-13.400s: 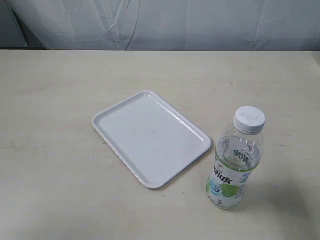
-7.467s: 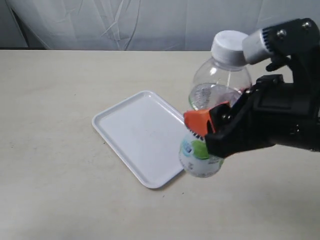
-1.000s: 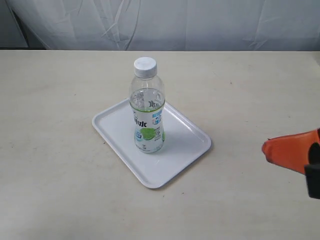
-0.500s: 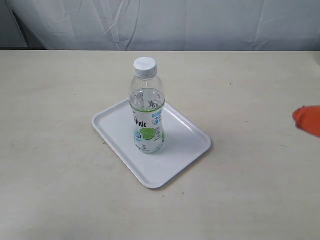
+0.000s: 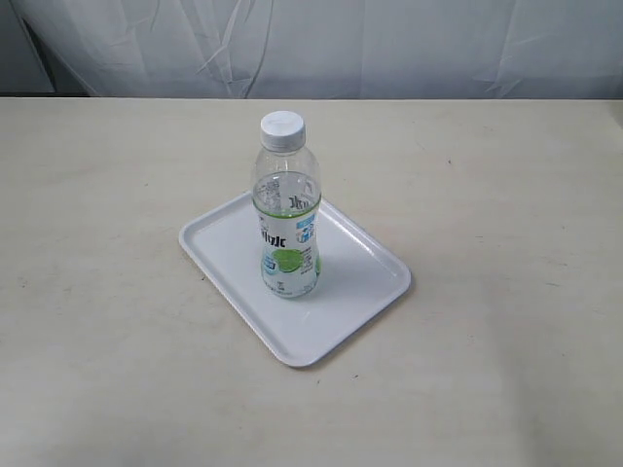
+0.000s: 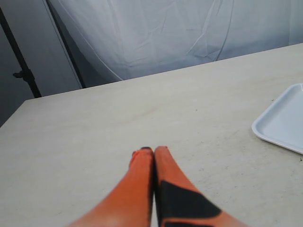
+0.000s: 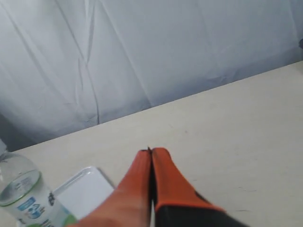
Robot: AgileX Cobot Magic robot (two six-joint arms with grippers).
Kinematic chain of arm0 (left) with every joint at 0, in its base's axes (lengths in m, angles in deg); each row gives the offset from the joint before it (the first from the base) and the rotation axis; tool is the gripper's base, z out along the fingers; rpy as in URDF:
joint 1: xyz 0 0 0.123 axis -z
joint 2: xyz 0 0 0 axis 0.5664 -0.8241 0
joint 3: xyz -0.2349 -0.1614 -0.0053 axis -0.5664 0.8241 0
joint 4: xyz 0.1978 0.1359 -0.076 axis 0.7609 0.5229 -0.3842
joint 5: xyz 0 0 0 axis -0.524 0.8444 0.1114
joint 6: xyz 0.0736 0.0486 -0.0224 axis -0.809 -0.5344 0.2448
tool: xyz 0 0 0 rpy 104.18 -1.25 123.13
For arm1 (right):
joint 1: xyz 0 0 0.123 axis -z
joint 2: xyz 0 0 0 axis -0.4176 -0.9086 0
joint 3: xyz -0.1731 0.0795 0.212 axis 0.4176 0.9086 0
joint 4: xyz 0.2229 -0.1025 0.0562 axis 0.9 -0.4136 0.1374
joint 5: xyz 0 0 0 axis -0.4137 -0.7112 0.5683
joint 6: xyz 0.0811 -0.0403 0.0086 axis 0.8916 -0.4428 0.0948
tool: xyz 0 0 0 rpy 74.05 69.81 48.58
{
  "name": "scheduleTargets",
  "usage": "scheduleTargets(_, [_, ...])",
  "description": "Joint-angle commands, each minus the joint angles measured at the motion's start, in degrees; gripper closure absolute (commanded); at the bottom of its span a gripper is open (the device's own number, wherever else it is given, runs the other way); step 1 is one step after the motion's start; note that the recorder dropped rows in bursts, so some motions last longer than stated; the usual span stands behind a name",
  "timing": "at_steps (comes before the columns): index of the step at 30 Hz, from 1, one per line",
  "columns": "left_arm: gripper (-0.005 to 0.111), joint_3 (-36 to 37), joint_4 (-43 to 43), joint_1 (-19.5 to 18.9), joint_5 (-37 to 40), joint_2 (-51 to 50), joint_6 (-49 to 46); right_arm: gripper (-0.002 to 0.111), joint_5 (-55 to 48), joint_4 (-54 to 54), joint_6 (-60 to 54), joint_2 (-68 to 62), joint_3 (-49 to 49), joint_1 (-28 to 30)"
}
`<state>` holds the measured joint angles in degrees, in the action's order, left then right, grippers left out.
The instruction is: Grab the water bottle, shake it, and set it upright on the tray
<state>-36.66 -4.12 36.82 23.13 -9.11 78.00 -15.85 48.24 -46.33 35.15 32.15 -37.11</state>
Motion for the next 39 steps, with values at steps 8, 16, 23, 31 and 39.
scheduleTargets(8, [0.106,0.2,-0.1,0.1,-0.6,0.3,0.2,0.109,-0.5,0.0,-1.9,5.1,6.3,7.1])
scheduleTargets(16, [0.106,0.2,-0.1,0.1,-0.6,0.3,0.2,0.109,-1.7,0.0,-1.9,5.1,6.3,7.1])
scheduleTargets(23, [0.106,0.2,-0.1,0.1,-0.6,0.3,0.2,0.109,-1.7,0.0,-1.9,5.1,6.3,7.1])
scheduleTargets(31, [0.106,0.2,-0.1,0.1,-0.6,0.3,0.2,0.109,-1.7,0.3,-1.9,5.1,6.3,7.1])
scheduleTargets(39, [0.106,0.2,-0.1,0.1,-0.6,0.3,0.2,0.109,-1.7,0.3,-1.9,5.1,6.3,7.1])
